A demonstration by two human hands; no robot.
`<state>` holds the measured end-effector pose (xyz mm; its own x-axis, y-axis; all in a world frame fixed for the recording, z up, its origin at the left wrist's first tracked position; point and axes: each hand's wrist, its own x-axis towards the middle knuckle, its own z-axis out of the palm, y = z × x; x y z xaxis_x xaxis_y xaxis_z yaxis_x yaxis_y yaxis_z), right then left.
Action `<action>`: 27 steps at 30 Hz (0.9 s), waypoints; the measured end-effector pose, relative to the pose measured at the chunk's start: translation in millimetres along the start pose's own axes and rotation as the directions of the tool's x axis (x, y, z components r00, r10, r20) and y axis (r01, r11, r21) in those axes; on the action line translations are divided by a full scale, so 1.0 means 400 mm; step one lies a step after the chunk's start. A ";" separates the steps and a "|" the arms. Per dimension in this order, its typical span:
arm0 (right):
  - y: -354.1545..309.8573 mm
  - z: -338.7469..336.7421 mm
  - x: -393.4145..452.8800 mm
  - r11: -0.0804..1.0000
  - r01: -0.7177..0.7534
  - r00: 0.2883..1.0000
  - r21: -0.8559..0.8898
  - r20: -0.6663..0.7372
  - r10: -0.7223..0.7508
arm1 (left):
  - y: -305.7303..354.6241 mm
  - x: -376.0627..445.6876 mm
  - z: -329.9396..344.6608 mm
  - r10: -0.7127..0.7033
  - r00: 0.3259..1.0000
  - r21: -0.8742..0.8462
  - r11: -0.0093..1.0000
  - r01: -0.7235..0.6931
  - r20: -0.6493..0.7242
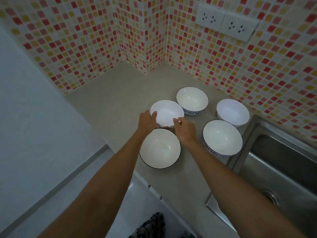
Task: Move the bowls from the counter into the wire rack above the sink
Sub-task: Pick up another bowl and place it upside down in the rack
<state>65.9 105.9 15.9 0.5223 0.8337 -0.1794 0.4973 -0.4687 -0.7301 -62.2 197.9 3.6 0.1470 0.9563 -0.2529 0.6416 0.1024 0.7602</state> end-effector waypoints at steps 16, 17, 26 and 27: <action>0.027 -0.197 -0.052 0.951 -0.127 0.983 0.282 -0.093 0.159 | 0.226 -0.143 0.023 0.023 0.959 -0.532 0.836 0.136 0.283; 0.044 -0.219 -0.062 0.942 -0.147 0.979 0.303 -0.090 0.182 | 0.243 -0.160 0.039 0.039 0.948 -0.545 0.825 0.147 0.315; 0.160 -0.561 -0.159 0.874 -0.132 0.931 0.468 -0.244 0.272 | 0.471 -0.311 0.223 0.313 0.772 -0.711 0.661 0.241 0.553; 0.168 -0.609 -0.177 0.882 -0.107 0.926 0.460 -0.278 0.257 | 0.506 -0.329 0.243 0.342 0.766 -0.714 0.669 0.209 0.545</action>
<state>231.1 -55.7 140.4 0.8035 0.5703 -0.1704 0.0642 -0.3677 -0.9277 121.4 66.1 132.6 0.7421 0.6179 -0.2596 -0.0775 0.4638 0.8825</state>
